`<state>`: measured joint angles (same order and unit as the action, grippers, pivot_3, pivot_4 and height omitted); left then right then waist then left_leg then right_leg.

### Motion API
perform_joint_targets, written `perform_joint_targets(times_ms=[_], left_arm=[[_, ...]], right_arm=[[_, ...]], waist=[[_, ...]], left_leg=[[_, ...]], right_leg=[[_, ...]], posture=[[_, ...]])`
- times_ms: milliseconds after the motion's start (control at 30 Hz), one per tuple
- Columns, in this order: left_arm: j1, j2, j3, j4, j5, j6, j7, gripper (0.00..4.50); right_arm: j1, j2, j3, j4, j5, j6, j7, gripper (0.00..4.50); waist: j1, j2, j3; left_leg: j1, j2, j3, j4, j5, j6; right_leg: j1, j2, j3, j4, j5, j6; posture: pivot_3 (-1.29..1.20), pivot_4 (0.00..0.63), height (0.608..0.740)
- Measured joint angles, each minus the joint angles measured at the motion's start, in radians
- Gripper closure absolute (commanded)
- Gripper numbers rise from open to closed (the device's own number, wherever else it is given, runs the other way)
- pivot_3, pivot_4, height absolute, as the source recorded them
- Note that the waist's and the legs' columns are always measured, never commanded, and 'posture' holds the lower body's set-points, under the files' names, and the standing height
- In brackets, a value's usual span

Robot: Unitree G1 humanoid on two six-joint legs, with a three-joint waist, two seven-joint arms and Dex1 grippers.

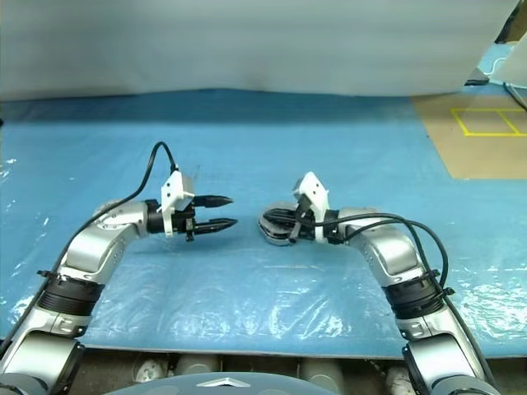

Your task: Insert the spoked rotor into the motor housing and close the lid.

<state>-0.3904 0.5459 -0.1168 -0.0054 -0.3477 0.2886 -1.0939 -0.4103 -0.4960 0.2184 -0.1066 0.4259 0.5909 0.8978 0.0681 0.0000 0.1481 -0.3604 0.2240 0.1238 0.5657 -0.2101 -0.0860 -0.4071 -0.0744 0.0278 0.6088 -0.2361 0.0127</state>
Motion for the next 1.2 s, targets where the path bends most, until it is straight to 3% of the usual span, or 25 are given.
perform_joint_targets(times_ms=[500, 600, 800, 1200], left_arm=[[0.000, -0.018, -0.010, -0.005, 0.012, -0.005, 0.008, 1.84], [-0.001, -0.018, -0.010, -0.006, 0.012, -0.005, 0.008, 1.84], [-0.001, -0.019, -0.011, -0.006, 0.013, -0.004, 0.008, 1.84], [-0.007, -0.028, -0.022, -0.005, 0.016, -0.004, 0.012, 1.84]], right_arm=[[0.062, 0.089, 0.020, 0.067, -0.126, -0.161, -0.087, 4.49], [0.074, 0.099, 0.008, 0.070, -0.127, -0.190, -0.084, 3.93], [0.048, 0.098, -0.054, 0.047, -0.067, -0.139, -0.070, 2.00], [0.011, 0.028, -0.061, 0.013, -0.092, -0.100, -0.052, 2.00]], waist=[[0.000, -0.001, 0.000], [0.000, -0.001, 0.000], [0.000, -0.001, 0.000], [0.001, -0.001, 0.000]], left_leg=[[0.002, 0.000, 0.000, 0.000, 0.000, 0.000], [0.006, 0.000, 0.001, 0.000, 0.000, 0.000], [0.006, 0.000, 0.001, 0.001, 0.000, 0.000], [0.005, 0.000, 0.001, -0.002, 0.000, 0.000]], right_leg=[[0.003, 0.000, 0.000, 0.001, 0.000, 0.000], [0.005, 0.000, 0.001, 0.001, -0.001, -0.001], [0.004, 0.000, 0.001, 0.000, 0.000, 0.000], [0.004, 0.000, 0.000, 0.000, 0.000, 0.000]], posture=[[0.00, 0.150, 0.740], [0.00, 0.150, 0.740], [0.00, 0.150, 0.740], [0.00, 0.150, 0.740]])
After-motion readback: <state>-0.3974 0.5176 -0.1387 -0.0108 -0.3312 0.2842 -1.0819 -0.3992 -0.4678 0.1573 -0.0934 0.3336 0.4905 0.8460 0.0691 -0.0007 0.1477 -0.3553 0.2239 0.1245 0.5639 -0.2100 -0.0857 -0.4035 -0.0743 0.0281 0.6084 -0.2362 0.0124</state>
